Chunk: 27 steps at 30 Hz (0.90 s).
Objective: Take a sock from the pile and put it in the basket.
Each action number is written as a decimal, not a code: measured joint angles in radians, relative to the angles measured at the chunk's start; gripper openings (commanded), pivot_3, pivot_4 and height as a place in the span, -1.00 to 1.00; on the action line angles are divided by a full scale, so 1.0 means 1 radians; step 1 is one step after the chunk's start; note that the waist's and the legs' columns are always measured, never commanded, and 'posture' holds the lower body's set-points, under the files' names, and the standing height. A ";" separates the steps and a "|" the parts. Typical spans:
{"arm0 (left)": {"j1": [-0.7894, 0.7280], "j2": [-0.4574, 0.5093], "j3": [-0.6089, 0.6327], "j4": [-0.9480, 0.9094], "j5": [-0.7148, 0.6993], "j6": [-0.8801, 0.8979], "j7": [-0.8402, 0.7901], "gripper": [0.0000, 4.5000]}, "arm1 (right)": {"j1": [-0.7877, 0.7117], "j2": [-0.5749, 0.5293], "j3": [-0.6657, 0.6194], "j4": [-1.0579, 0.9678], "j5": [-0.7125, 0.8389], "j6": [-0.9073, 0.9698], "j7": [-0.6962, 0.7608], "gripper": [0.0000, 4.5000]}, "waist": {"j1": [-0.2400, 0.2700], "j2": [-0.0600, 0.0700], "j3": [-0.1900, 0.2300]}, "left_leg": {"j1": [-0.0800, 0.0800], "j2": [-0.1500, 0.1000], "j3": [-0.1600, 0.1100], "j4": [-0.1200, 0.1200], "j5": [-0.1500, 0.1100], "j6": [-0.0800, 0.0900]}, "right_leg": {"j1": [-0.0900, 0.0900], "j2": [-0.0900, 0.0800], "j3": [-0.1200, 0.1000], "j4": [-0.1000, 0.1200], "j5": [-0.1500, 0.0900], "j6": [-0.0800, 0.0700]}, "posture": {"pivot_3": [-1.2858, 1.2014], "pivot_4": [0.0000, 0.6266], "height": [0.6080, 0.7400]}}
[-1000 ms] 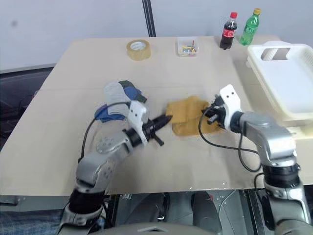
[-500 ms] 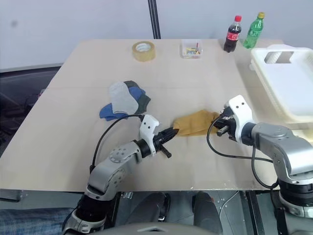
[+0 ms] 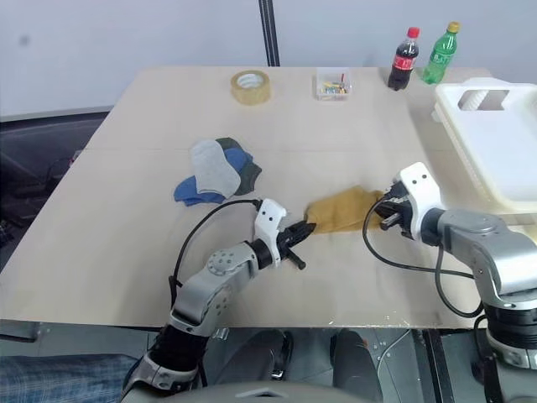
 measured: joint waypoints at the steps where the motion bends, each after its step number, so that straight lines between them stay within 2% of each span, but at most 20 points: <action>1: -0.002 0.000 0.000 0.000 0.000 -0.009 -0.003 -0.97 | 0.003 -0.004 -0.002 -0.001 0.003 0.001 0.000 -1.00 | 0.000 0.000 0.000 | 0.000 0.000 0.000 0.000 0.000 0.000 | 0.000 0.000 0.000 0.000 0.000 0.000 | 0.03 -0.52 0.98; 12: -0.031 0.013 -0.014 0.045 0.032 -0.043 -0.017 -0.97 | 0.055 -0.025 -0.022 -0.025 0.027 0.017 -0.015 -1.00 | 0.001 0.000 0.000 | 0.000 0.000 0.000 0.000 0.000 0.000 | 0.000 0.000 0.000 0.000 0.000 0.000 | 0.03 -0.52 0.98; 14: -0.048 0.006 -0.015 0.068 0.043 -0.049 -0.017 -1.00 | 0.057 -0.028 -0.024 -0.025 0.028 0.020 -0.018 -0.70 | 0.000 0.000 0.000 | 0.000 0.000 0.000 0.000 0.000 0.000 | 0.000 0.000 0.000 0.000 0.000 0.000 | 0.03 -0.52 0.98; 16: -0.057 0.003 -0.022 0.085 0.058 -0.059 -0.017 -1.00 | 0.058 -0.028 -0.033 -0.023 0.027 0.019 -0.023 -0.50 | 0.000 0.000 0.000 | 0.000 0.000 0.000 0.000 0.000 0.000 | 0.000 0.000 0.000 0.000 0.000 0.000 | 0.03 -0.52 0.98; 17: -0.061 0.003 -0.028 0.096 0.067 -0.067 -0.017 -1.00 | 0.060 -0.030 -0.039 -0.022 0.025 0.016 -0.027 -0.25 | 0.001 0.000 0.000 | 0.000 0.000 0.000 0.000 0.000 0.000 | 0.000 0.000 0.000 0.000 0.000 0.000 | 0.03 -0.52 0.98; 18: -0.062 0.003 -0.030 0.100 0.068 -0.070 -0.016 -1.00 | 0.062 -0.032 -0.040 -0.021 0.024 0.015 -0.029 -0.12 | 0.001 0.000 0.000 | 0.000 0.000 0.000 0.000 0.000 0.000 | 0.000 0.000 0.000 0.000 0.000 0.000 | 0.03 -0.52 0.98; 20: -0.066 -0.001 -0.032 0.109 0.072 -0.078 -0.017 -1.00 | 0.076 -0.046 -0.040 -0.021 0.017 0.000 -0.031 0.30 | 0.001 0.000 0.000 | 0.000 0.000 0.000 0.000 0.000 0.000 | 0.000 0.000 0.000 0.000 0.000 0.000 | 0.03 -0.52 0.98; 23: -0.066 -0.002 -0.031 0.110 0.076 -0.079 -0.018 -1.00 | 0.082 -0.064 -0.040 -0.020 0.006 -0.017 -0.031 0.30 | 0.001 0.000 0.000 | 0.000 0.000 0.000 0.000 0.000 0.000 | 0.000 0.000 0.000 0.000 0.000 0.000 | 0.03 -0.52 0.98; 25: -0.067 -0.005 -0.027 0.114 0.074 -0.079 -0.018 -1.00 | 0.083 -0.067 -0.037 -0.014 -0.030 -0.118 -0.029 0.30 | 0.001 0.000 0.000 | 0.000 0.000 0.000 0.000 0.000 0.000 | 0.000 0.000 0.000 0.000 0.000 0.000 | 0.03 -0.52 0.98; 27: -0.070 -0.015 -0.013 0.124 0.066 -0.077 -0.019 -0.67 | 0.065 -0.038 -0.037 -0.011 -0.056 -0.221 -0.030 0.32 | -0.001 0.000 0.000 | 0.001 0.000 0.000 0.000 0.000 0.000 | 0.001 0.000 0.000 0.000 0.000 0.000 | 0.03 -0.52 0.98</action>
